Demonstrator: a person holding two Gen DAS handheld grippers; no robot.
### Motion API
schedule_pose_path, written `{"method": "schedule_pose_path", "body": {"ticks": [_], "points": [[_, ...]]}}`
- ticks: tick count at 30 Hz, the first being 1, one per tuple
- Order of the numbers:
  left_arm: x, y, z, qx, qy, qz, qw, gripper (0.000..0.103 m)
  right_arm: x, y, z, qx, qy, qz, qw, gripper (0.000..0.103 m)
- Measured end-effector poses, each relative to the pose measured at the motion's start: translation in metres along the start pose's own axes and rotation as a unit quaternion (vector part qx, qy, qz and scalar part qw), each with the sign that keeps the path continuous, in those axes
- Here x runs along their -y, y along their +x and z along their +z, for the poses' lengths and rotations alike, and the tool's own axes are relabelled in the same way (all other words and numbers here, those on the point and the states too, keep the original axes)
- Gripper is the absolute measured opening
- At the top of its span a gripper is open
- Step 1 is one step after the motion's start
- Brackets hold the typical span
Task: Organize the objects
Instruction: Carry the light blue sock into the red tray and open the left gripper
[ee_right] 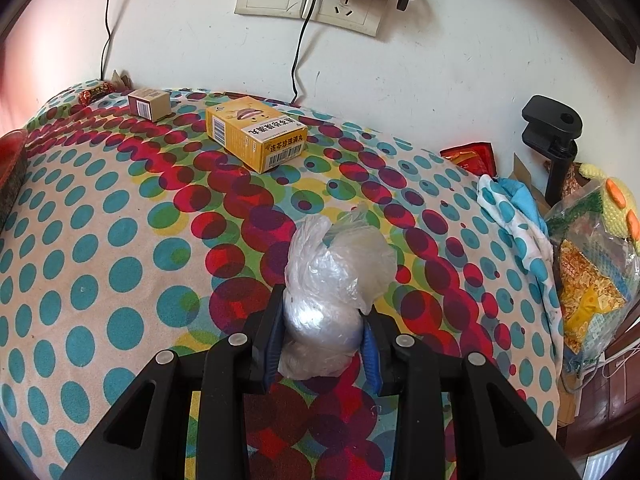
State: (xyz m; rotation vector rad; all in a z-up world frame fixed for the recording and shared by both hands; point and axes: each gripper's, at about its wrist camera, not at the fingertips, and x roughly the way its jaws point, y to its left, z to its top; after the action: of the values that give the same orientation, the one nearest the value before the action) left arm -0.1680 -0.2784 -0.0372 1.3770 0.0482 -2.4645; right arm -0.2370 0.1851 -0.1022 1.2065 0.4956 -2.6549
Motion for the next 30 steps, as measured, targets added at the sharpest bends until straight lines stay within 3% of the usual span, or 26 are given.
{"method": "schedule_pose_path", "body": {"ticks": [6,10,16,30], "points": [[0.000,0.006,-0.003,-0.003,-0.007,-0.002,1.0000,0.031,0.000,0.000,0.000,0.000,-0.001,-0.001,1.000,0.032],[0.000,0.008,-0.008,-0.007,-0.002,0.006,1.0000,0.043,-0.001,0.000,0.000,0.000,-0.004,-0.005,1.000,0.032],[-0.002,-0.001,-0.010,0.007,0.010,0.015,0.9998,0.049,-0.004,-0.001,0.001,0.001,-0.011,-0.014,1.000,0.032],[-0.009,-0.043,-0.032,0.035,-0.003,-0.004,0.9994,0.051,-0.005,-0.001,0.001,0.001,-0.015,-0.021,1.000,0.033]]}}
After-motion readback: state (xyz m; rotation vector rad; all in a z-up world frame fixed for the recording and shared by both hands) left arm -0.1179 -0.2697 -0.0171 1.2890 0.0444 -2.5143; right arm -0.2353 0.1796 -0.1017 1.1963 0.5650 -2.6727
